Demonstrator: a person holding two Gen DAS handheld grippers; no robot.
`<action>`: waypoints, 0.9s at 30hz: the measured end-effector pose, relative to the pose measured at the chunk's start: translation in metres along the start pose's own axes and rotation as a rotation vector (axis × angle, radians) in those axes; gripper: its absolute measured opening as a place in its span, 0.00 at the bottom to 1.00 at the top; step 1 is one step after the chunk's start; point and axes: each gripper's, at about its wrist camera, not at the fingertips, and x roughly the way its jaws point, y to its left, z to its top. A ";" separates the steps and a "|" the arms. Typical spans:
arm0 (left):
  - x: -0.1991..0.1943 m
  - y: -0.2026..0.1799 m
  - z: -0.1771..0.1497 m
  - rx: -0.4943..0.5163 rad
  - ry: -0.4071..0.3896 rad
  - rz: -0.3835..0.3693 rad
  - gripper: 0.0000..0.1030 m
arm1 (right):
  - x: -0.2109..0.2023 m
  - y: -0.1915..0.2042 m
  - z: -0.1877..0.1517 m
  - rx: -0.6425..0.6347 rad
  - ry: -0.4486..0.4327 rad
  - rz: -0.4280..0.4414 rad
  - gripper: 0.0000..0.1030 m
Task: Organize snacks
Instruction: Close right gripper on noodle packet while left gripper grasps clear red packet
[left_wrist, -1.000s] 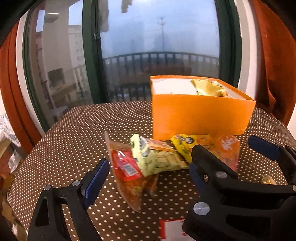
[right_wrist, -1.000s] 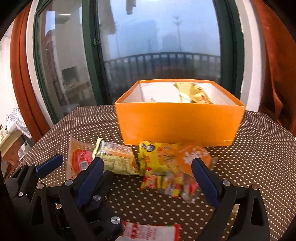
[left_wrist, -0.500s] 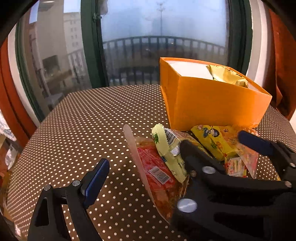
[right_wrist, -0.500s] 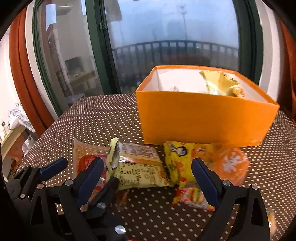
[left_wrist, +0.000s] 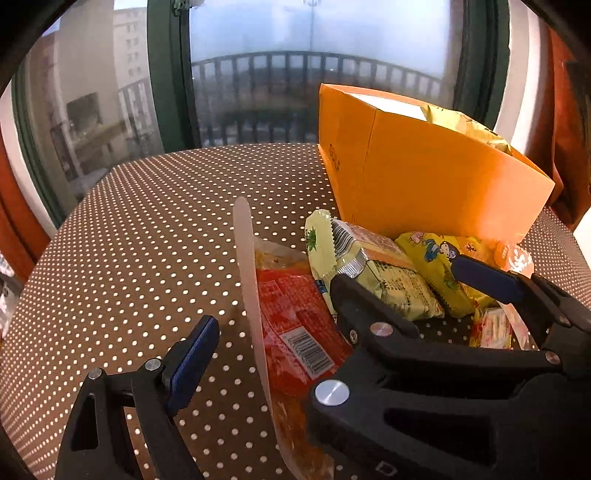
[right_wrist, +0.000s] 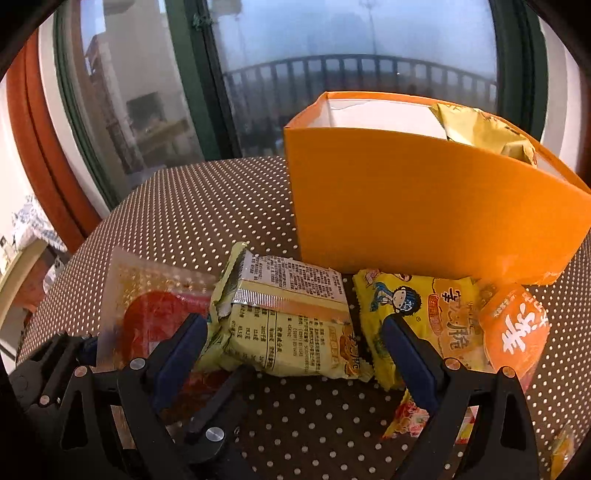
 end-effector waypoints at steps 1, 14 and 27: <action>0.001 0.001 -0.001 0.000 -0.001 -0.005 0.87 | 0.000 0.001 0.000 0.001 -0.004 -0.005 0.94; 0.004 0.000 -0.001 0.024 0.023 -0.162 0.48 | -0.001 0.000 -0.008 0.026 0.046 0.046 0.64; -0.045 -0.011 -0.050 0.026 0.001 -0.142 0.43 | -0.026 0.003 -0.029 0.011 0.038 0.054 0.49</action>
